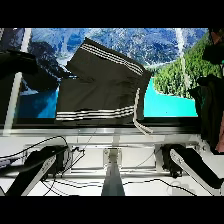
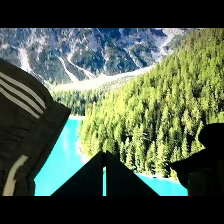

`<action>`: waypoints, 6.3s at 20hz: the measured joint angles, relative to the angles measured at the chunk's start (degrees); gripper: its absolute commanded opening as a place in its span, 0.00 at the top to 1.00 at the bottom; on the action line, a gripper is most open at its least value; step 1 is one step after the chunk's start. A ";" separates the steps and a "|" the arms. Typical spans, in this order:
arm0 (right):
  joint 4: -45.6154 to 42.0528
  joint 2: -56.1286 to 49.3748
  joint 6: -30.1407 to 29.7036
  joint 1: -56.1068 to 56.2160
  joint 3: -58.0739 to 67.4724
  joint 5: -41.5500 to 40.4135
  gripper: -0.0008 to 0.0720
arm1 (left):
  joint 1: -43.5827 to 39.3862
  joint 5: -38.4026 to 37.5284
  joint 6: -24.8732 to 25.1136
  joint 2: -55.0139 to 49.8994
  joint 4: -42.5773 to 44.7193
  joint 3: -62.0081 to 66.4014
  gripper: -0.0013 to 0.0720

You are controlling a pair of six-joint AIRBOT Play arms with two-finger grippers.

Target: Fold the clothes and pants, and hang the long-sleeved shirts on hangers.

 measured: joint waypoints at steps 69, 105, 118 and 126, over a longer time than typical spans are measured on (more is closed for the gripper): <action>55.10 -9.35 -34.16 -1.55 -35.12 -9.86 0.96 | 33.29 -9.70 27.15 -17.40 -50.69 -23.82 0.98; 47.01 -18.69 -27.69 -1.64 -14.34 -25.11 0.96 | 8.17 8.33 19.93 -25.03 -44.24 -2.95 0.98; 25.55 -21.46 -27.58 -11.19 -8.02 12.90 0.96 | 2.23 -31.58 2.14 -17.18 -25.09 -6.58 0.98; 21.24 -23.39 -26.43 -12.37 -10.45 10.10 0.22 | -14.47 -22.16 1.14 -16.96 -24.39 -20.06 0.02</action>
